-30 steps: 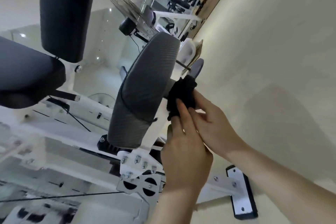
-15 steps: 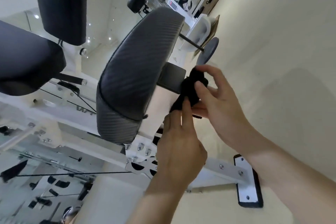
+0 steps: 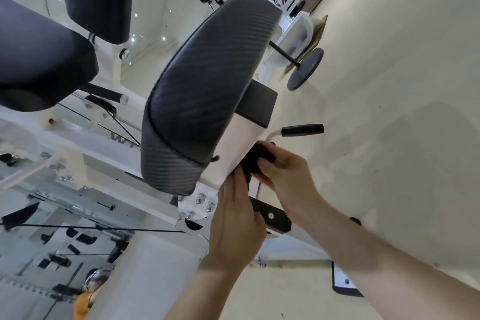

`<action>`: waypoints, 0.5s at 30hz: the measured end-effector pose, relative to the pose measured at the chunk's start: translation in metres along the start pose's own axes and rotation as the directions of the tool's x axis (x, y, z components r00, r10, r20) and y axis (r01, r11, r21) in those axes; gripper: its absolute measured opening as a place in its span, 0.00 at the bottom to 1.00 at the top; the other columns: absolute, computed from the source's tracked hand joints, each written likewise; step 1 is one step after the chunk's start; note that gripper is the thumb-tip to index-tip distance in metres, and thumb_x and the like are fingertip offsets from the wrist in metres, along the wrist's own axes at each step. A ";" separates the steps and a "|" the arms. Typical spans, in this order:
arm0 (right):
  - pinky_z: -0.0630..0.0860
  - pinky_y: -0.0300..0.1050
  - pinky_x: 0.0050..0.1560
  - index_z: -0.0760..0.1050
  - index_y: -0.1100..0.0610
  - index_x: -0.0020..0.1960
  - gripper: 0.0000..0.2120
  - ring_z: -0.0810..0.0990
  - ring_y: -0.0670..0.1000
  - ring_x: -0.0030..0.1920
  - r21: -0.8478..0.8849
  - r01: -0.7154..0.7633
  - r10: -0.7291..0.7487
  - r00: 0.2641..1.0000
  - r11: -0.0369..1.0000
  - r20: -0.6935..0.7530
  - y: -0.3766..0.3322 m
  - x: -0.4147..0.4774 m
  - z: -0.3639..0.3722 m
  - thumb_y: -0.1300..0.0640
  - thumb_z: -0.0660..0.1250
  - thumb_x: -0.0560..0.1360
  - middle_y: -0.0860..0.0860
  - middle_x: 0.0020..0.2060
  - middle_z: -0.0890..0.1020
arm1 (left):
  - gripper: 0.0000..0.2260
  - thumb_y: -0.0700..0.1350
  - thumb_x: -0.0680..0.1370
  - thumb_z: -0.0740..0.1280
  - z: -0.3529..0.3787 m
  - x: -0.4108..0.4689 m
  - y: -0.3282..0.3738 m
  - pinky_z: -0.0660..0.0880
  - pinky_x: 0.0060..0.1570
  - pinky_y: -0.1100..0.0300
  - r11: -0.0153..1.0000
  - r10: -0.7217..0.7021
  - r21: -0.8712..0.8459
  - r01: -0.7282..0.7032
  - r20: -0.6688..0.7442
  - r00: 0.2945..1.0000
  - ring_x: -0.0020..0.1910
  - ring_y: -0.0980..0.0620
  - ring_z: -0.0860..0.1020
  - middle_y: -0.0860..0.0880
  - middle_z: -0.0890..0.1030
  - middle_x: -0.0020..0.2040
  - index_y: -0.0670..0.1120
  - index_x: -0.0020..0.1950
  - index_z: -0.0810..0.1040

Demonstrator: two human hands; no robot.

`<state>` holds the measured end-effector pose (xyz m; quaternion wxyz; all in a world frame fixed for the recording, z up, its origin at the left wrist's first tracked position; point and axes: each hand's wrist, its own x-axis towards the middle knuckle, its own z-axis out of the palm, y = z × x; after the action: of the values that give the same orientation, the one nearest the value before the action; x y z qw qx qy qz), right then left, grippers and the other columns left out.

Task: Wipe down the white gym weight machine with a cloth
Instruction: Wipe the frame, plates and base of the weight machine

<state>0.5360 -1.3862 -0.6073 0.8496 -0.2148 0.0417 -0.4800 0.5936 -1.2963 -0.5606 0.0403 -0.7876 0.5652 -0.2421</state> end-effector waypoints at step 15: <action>0.81 0.54 0.54 0.75 0.58 0.63 0.15 0.83 0.58 0.54 -0.004 -0.102 0.102 0.990 0.995 0.097 -0.014 0.003 -0.001 0.68 0.61 0.79 0.56 0.51 0.84 | 0.41 0.32 0.66 0.60 -0.005 -0.005 -0.008 0.70 0.50 0.66 0.992 0.104 -0.071 -0.104 -0.014 0.995 0.68 0.46 0.70 0.46 0.63 0.74 0.43 0.79 0.53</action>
<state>0.5265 -1.3951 -0.6019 0.8740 -0.2352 0.0112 -0.4251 0.5973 -1.2872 -0.5550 0.0215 -0.7568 0.6140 -0.2233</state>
